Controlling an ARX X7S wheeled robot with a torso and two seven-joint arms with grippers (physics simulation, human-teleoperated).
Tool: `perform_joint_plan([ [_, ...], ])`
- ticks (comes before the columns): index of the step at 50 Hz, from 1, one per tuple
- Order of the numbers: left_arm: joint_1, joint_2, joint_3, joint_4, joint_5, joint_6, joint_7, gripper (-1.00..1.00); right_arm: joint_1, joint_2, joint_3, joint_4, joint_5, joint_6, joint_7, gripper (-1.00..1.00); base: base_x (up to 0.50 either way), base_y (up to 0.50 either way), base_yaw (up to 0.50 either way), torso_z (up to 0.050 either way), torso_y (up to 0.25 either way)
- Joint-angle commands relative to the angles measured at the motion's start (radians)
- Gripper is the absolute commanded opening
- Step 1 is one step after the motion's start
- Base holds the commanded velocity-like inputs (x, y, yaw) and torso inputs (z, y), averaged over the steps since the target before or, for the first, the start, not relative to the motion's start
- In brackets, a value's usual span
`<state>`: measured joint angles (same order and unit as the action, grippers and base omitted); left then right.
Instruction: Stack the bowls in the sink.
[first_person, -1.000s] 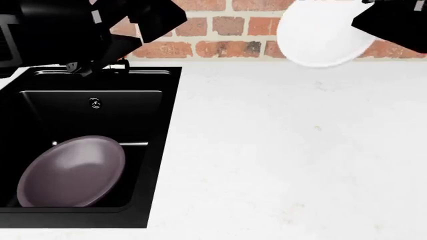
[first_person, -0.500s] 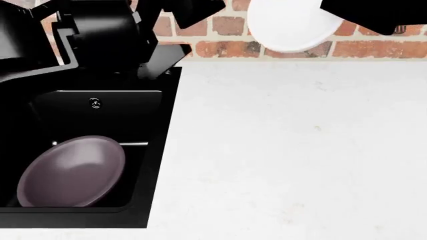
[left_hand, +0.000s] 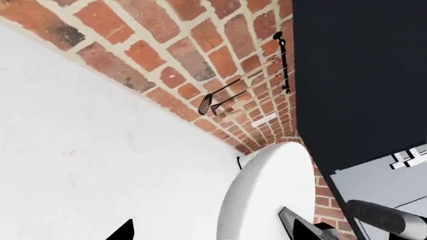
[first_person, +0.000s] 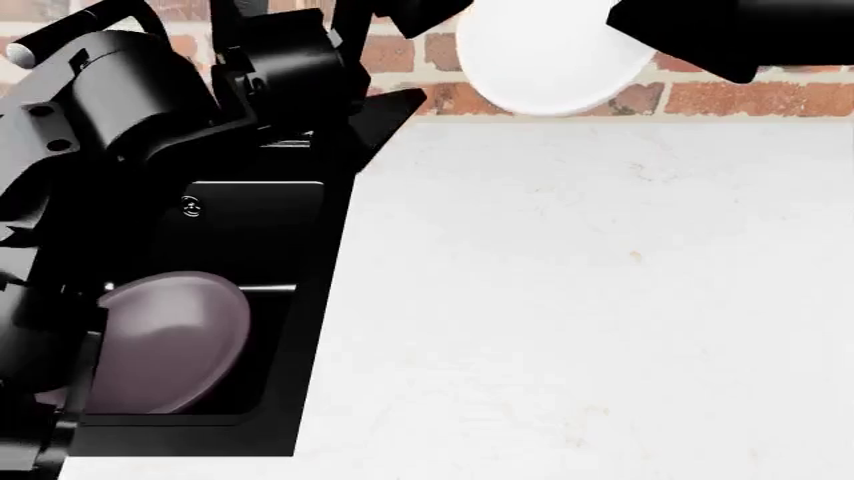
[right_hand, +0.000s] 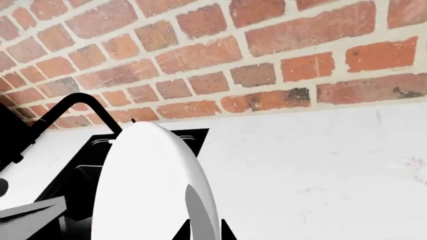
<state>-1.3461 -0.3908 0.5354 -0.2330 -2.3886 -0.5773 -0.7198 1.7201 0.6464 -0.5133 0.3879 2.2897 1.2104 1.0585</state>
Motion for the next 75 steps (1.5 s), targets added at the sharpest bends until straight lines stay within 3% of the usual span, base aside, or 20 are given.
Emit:
perform_joint_plan([
  [1,0.003,0.049,0.039,-0.127,0.061,-0.010,0.089,1.00,-0.023,0.008,0.013,-0.067,0.067,-0.038,0.036,-1.00,0.00,0.00,0.00,0.000,0.000],
  [26,0.017,0.129,0.089,-0.156,0.058,-0.029,0.105,1.00,-0.019,0.017,0.010,-0.133,0.139,-0.075,0.068,-1.00,0.00,0.00,0.00,0.000,0.000],
  [27,0.017,0.129,0.094,-0.151,0.062,-0.028,0.098,-1.00,-0.018,0.017,0.010,-0.133,0.139,-0.075,0.068,-1.00,0.00,0.00,0.00,0.000,0.000],
  [43,0.023,0.112,0.096,-0.126,0.068,-0.011,0.070,-1.00,-0.024,0.024,0.010,-0.135,0.131,-0.087,0.057,-1.00,0.00,0.00,0.00,0.000,0.000],
  [44,0.022,0.110,0.096,-0.126,0.069,-0.010,0.069,-1.00,-0.025,0.025,0.011,-0.134,0.127,-0.086,0.054,1.00,0.00,0.00,0.00,0.000,0.000],
  [65,-0.044,0.042,0.117,-0.138,0.138,-0.016,0.034,-1.00,-0.096,0.083,0.063,-0.218,0.177,-0.199,0.085,1.00,0.00,0.00,0.00,0.000,0.000],
  [75,-0.108,-0.083,0.124,-0.055,0.143,-0.053,-0.112,-1.00,-0.234,0.113,0.172,-0.274,0.134,-0.374,0.051,1.00,0.00,0.00,0.00,0.000,0.000],
])
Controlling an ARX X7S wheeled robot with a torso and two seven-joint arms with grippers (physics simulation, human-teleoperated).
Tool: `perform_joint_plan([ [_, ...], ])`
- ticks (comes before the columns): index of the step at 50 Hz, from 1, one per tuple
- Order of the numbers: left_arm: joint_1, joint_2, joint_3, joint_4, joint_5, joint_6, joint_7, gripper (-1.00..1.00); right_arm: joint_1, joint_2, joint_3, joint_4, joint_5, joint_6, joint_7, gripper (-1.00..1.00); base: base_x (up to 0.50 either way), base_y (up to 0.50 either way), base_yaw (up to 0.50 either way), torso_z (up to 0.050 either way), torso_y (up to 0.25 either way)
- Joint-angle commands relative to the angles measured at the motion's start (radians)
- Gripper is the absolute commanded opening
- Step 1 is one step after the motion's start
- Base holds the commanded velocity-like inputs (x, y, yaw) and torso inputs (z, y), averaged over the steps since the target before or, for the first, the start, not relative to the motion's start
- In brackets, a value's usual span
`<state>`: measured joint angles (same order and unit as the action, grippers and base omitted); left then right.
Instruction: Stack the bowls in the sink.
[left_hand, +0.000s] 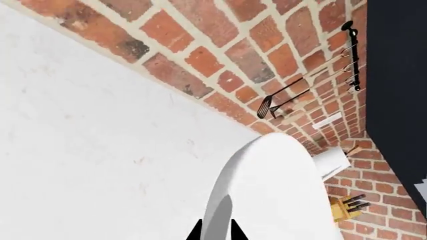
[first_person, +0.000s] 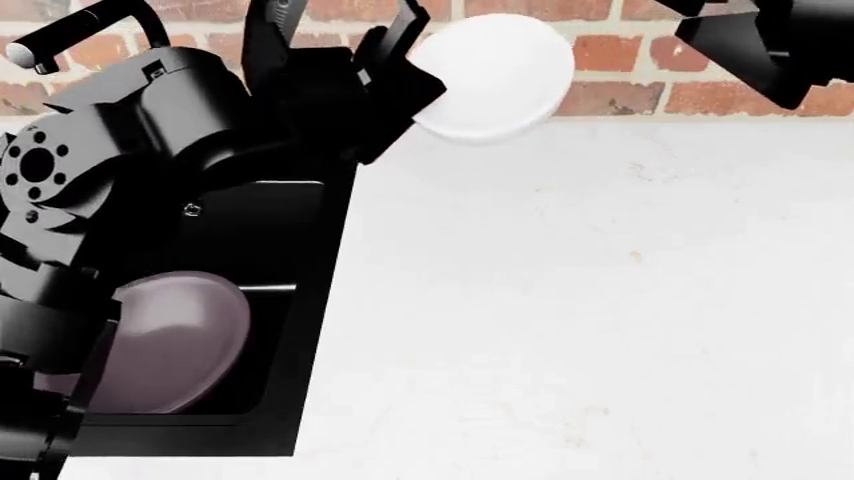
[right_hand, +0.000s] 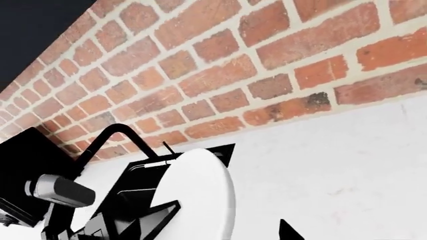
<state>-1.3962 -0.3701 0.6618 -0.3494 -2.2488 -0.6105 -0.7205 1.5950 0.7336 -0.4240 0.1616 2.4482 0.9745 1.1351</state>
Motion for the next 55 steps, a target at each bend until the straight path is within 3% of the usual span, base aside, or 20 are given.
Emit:
perform_joint_plan([
  [1,-0.059,-0.121,-0.005,0.079,-0.005,-0.021,-0.134,-1.00,-0.117,0.021,0.087,-0.045,-0.033,-0.148,-0.034,1.00,0.00,0.00,0.00,0.000,0.000],
  [12,-0.051,-0.312,-0.047,0.256,-0.094,-0.026,-0.331,-1.00,-0.169,-0.044,0.126,-0.008,-0.096,-0.240,-0.120,1.00,0.00,0.00,0.00,0.000,0.001],
  [25,0.058,-0.508,-0.094,0.424,-0.160,0.008,-0.438,-1.00,-0.192,-0.057,0.142,-0.016,-0.114,-0.282,-0.134,1.00,0.00,0.00,0.00,0.000,0.000],
  [43,0.331,-0.761,-0.180,0.546,-0.137,0.121,-0.378,-1.00,-0.248,-0.099,0.129,-0.047,-0.114,-0.308,-0.140,1.00,0.00,0.00,0.00,0.001,0.000],
  [55,0.377,-0.798,-0.187,0.502,-0.096,0.148,-0.350,-1.00,-0.275,-0.140,0.121,-0.097,-0.078,-0.331,-0.119,1.00,0.00,0.00,0.00,0.000,0.001],
])
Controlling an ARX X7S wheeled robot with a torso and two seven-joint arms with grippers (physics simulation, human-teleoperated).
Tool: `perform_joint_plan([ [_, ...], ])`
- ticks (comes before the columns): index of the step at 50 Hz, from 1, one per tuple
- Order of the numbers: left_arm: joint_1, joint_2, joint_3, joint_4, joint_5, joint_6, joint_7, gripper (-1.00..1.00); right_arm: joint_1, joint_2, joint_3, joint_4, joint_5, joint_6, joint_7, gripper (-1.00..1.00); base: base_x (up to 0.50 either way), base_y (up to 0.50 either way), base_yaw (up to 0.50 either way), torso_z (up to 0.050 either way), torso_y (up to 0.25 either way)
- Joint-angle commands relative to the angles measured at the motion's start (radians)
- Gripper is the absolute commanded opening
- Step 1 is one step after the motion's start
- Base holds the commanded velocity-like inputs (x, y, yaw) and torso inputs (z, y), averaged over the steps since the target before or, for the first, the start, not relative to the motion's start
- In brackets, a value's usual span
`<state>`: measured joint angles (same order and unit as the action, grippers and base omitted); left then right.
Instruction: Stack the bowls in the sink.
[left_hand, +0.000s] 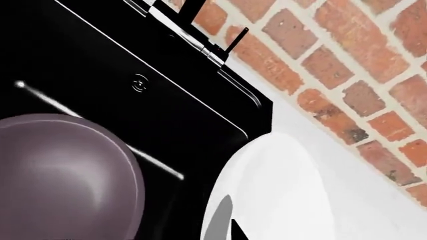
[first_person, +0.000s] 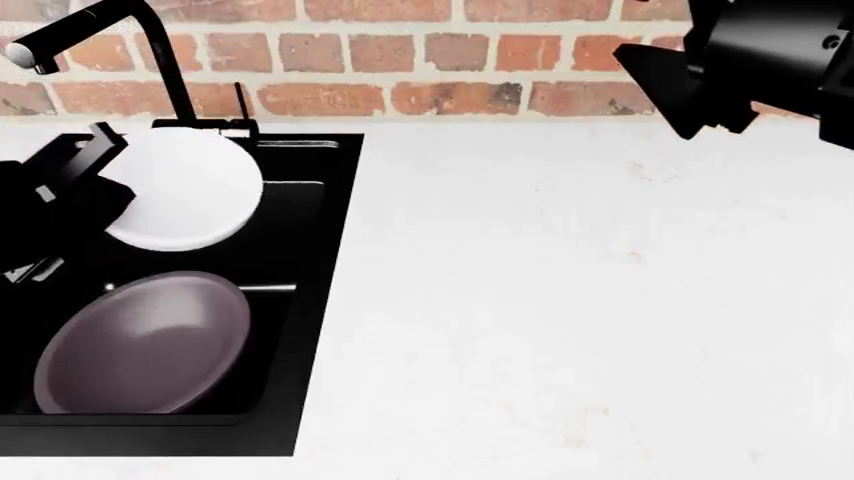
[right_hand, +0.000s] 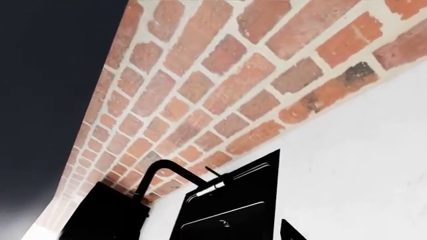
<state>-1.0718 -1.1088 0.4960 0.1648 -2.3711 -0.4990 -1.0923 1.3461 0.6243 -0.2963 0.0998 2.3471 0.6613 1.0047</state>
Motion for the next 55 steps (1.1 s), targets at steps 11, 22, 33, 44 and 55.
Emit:
perform_joint_plan([
  [11,0.048,-0.047,0.002,-0.090,0.088,0.031,0.026,-1.00,-0.047,-0.054,-0.016,-0.075,0.059,-0.022,0.023,1.00,0.00,0.00,0.00,0.000,0.000],
  [22,0.064,-0.028,0.051,-0.163,0.164,0.006,0.039,-1.00,-0.064,-0.053,-0.015,-0.101,0.074,-0.029,0.029,1.00,0.00,0.00,0.00,0.000,0.000],
  [33,0.038,0.009,0.100,-0.262,0.236,-0.037,0.048,-1.00,-0.083,-0.057,-0.021,-0.102,0.067,-0.029,0.017,1.00,0.00,0.00,0.00,0.000,0.001],
  [44,0.046,0.046,0.141,-0.335,0.291,-0.053,0.071,-1.00,-0.095,-0.054,-0.026,-0.097,0.060,-0.028,0.009,1.00,0.00,0.00,0.00,0.000,0.000],
  [55,0.018,0.069,0.203,-0.392,0.314,-0.159,0.074,-1.00,-0.097,-0.055,-0.031,-0.099,0.056,-0.032,0.009,1.00,0.00,0.00,0.00,0.001,0.000],
])
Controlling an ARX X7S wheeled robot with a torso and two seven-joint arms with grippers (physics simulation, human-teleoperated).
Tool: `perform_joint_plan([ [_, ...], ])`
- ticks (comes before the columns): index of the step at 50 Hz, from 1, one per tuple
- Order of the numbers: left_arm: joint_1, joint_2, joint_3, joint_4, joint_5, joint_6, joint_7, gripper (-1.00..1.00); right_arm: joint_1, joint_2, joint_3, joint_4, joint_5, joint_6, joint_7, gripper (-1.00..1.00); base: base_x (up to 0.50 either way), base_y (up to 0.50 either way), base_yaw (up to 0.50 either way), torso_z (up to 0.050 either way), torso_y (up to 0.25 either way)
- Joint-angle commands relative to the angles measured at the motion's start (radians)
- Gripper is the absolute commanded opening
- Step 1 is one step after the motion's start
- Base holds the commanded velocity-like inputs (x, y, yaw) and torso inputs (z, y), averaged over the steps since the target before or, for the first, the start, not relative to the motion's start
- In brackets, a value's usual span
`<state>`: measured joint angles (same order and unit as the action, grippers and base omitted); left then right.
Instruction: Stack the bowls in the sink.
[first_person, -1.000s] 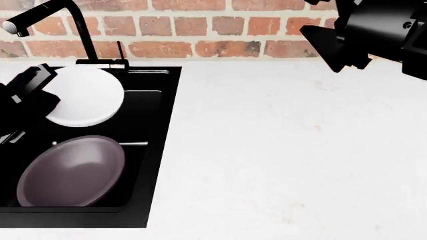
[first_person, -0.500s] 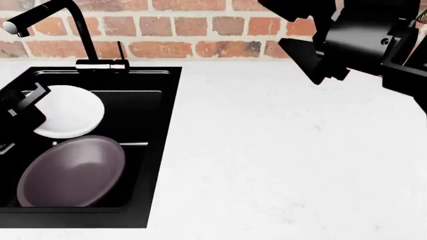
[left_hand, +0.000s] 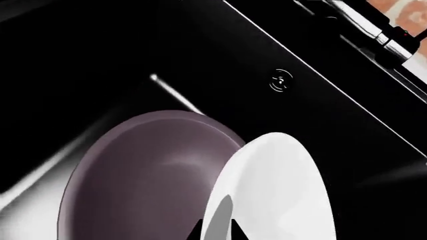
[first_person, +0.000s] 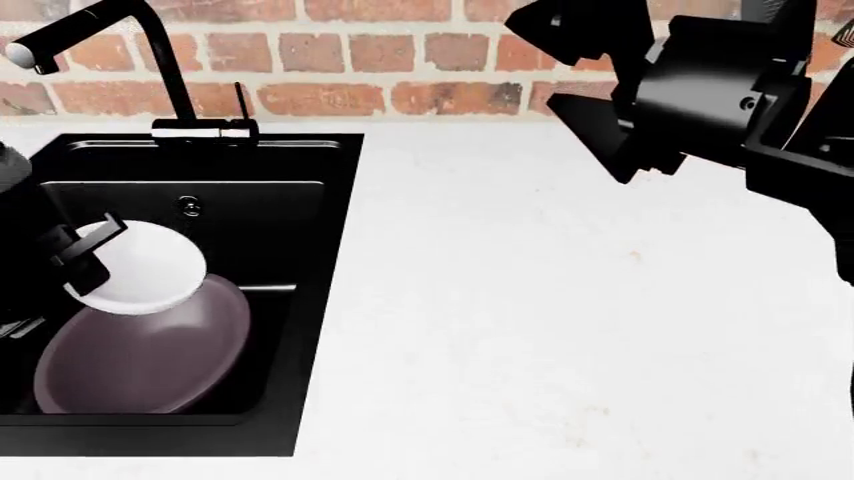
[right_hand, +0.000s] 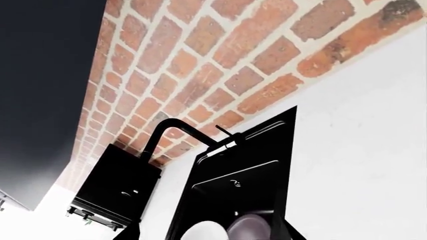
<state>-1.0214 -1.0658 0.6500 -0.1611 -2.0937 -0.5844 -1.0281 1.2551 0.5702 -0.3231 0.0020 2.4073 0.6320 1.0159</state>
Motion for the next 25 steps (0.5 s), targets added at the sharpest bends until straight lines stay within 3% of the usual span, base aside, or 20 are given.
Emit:
perform_joint_plan([
  [1,-0.038,0.028,0.055,-0.073,0.042,-0.084,0.011,-1.00,-0.007,0.001,-0.004,-0.002,-0.004,-0.003,-0.002,1.00,0.00,0.00,0.00,0.000,0.010],
  [23,-0.074,0.047,0.117,-0.133,0.103,-0.169,-0.006,-1.00,-0.015,0.017,-0.002,0.007,-0.011,-0.004,-0.015,1.00,0.00,0.00,0.00,0.000,0.000],
  [24,-0.076,0.049,0.118,-0.137,0.104,-0.171,-0.005,1.00,-0.015,0.017,-0.002,0.008,-0.012,-0.005,-0.016,1.00,0.00,0.00,0.00,0.000,0.000],
  [25,-0.077,0.052,0.119,-0.142,0.104,-0.172,-0.004,1.00,-0.016,0.018,-0.002,0.008,-0.013,-0.005,-0.017,1.00,0.00,0.00,0.00,0.000,0.000],
])
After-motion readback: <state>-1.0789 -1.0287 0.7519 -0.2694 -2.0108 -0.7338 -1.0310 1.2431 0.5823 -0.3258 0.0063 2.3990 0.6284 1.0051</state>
